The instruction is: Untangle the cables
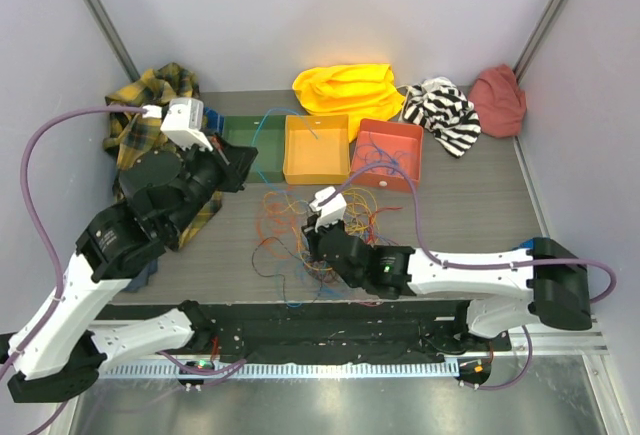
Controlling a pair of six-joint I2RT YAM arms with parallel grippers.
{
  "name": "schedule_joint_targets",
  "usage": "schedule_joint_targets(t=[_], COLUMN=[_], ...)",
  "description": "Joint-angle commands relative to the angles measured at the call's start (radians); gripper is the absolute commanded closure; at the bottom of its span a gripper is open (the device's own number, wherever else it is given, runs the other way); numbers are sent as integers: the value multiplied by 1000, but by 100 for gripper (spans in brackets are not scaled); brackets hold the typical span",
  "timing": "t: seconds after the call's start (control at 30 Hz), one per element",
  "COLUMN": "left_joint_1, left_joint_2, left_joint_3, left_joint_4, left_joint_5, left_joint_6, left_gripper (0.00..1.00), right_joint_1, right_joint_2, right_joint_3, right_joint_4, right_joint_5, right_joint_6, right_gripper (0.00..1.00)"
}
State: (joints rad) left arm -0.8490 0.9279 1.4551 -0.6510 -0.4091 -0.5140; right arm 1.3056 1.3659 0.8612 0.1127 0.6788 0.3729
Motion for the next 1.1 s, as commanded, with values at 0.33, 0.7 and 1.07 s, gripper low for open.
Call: schedule_joint_targets(t=[0.33,0.7,1.07], left_joint_1=[-2,-2,-2], left_joint_2=[-190,-323,-360], left_joint_3=[-321,-527,-687], left_joint_4=[-8,-64,-56], left_joint_5=[-129,-96,-26], left_joint_6=[-169,-307,-380], left_gripper=[0,0,0], right_joint_1=[0,-236,-475], right_joint_2=[-278,-186,-82], right_joint_3=[389,607,608], right_joint_4=[-202,-350,-390], right_joint_5=[274,211,142], right_joint_6=[-282,-252,-186], right_gripper=[99,99,99])
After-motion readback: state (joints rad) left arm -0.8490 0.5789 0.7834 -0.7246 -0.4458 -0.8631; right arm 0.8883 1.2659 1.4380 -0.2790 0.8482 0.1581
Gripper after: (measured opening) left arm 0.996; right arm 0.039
